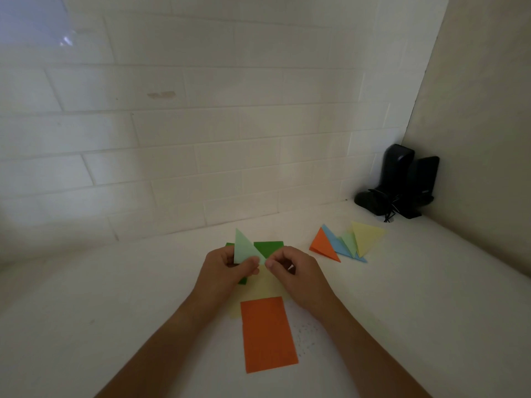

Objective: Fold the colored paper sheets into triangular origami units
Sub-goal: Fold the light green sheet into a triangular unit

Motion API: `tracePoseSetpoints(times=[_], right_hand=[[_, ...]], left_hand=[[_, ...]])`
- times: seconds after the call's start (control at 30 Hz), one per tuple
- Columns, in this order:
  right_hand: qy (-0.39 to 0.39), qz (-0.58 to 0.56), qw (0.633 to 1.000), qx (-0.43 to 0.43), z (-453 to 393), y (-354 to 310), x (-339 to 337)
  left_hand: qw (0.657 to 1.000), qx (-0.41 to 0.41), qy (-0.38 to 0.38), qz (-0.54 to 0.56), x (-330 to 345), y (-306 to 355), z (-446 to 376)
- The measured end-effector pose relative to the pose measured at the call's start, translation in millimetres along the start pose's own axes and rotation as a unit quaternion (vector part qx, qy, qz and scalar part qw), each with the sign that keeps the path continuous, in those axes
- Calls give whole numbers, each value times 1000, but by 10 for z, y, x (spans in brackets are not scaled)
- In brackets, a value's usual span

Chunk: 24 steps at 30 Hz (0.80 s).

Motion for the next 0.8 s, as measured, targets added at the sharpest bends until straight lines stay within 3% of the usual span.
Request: tracePoseSetpoints(times=[0.4,0.8], right_hand=[[-12,1,1000,12,-5,43,36],[-32,20,999,-30,12,-62,37]], left_hand=[[1000,-1,-7,-6,3,-14,-1],[1000,-13,13,-2,-20,-3,0]])
Point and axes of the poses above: each hand's wrist, its own z-axis away from the middle knuckle, its own x-axis out of the palm, y = z × x, the point moved 9 cm from there along -z, towards the middle knuckle, and after that the axes turned 1 degree about -x, right-handed, at the moved point
